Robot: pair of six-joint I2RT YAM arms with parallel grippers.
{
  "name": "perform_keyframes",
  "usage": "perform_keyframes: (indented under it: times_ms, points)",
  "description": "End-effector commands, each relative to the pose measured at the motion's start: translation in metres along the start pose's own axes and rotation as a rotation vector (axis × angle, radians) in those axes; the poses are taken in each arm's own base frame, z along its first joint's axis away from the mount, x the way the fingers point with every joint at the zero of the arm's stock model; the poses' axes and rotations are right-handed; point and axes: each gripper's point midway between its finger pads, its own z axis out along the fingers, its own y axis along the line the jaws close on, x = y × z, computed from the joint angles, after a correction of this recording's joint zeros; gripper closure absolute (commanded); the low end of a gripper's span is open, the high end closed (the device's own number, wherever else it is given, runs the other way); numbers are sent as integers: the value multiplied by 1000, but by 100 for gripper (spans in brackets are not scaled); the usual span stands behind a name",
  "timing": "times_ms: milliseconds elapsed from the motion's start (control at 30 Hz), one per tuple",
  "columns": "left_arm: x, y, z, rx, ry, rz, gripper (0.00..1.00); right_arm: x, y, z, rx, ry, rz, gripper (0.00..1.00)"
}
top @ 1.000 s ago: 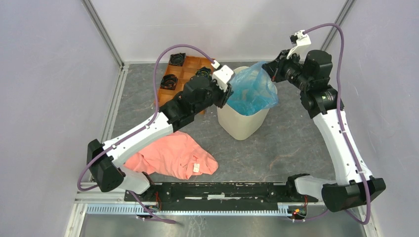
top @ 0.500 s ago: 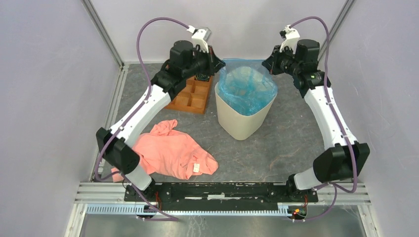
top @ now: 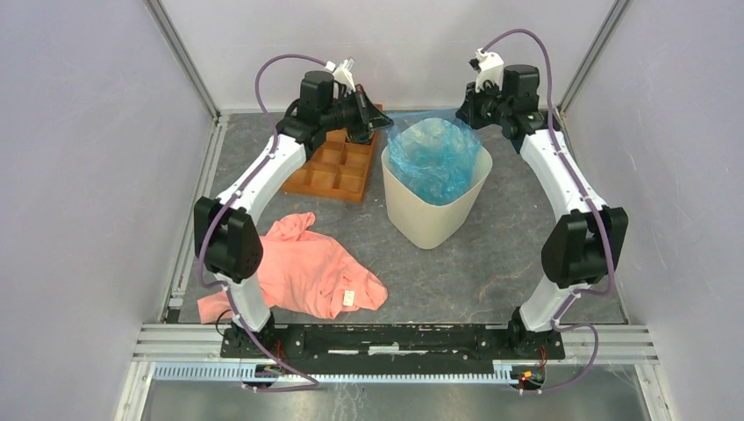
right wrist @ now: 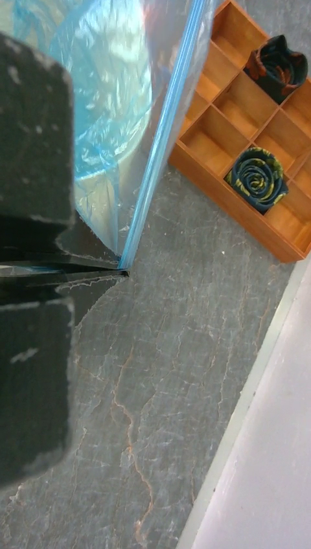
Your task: Put the trash bags into the trash bin
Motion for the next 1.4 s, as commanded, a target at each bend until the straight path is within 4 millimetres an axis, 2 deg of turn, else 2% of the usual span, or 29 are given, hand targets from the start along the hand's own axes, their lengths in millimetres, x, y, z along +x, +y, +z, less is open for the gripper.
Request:
perform_keyframes:
  times_ms: [0,100,233,300,433,533,600,667,733,867,933,1067,1200,1300,1367]
  points:
    - [-16,15,-4,-12,-45,-25,98,-9,-24,7,74,-3,-51,93]
    - [-5,32,-4,-40,-21,-40,98,2,-23,9,58,45,-48,87]
    - [28,44,-9,-41,37,-102,98,12,-22,-5,71,117,-38,73]
    - [40,44,-14,-34,59,-127,98,7,-27,-17,122,134,-35,62]
    - [52,42,-25,-33,70,-139,98,-20,-44,-54,284,114,-36,34]
    - [55,29,-32,23,61,-160,98,-47,-49,-88,377,76,-34,25]
    - [59,23,-35,64,60,-188,98,-59,-49,-110,423,49,-26,22]
    - [62,19,-36,89,60,-206,98,-65,-39,-128,418,15,-11,20]
    - [63,16,-39,108,58,-210,98,-65,-19,-141,354,-26,-1,19]
    - [71,16,-44,118,61,-212,98,-63,25,-154,182,-113,-8,15]
    - [75,16,-46,121,61,-213,98,-54,38,-155,140,-118,22,14]
    - [84,18,-50,118,67,-218,98,-39,45,-151,133,-81,46,13]
    - [88,16,-53,124,69,-215,98,-29,56,-145,198,-35,1,14]
    - [89,13,-54,129,69,-211,98,-22,69,-137,268,5,-36,21]
    - [91,12,-53,132,73,-211,98,-15,69,-134,325,19,-37,34]
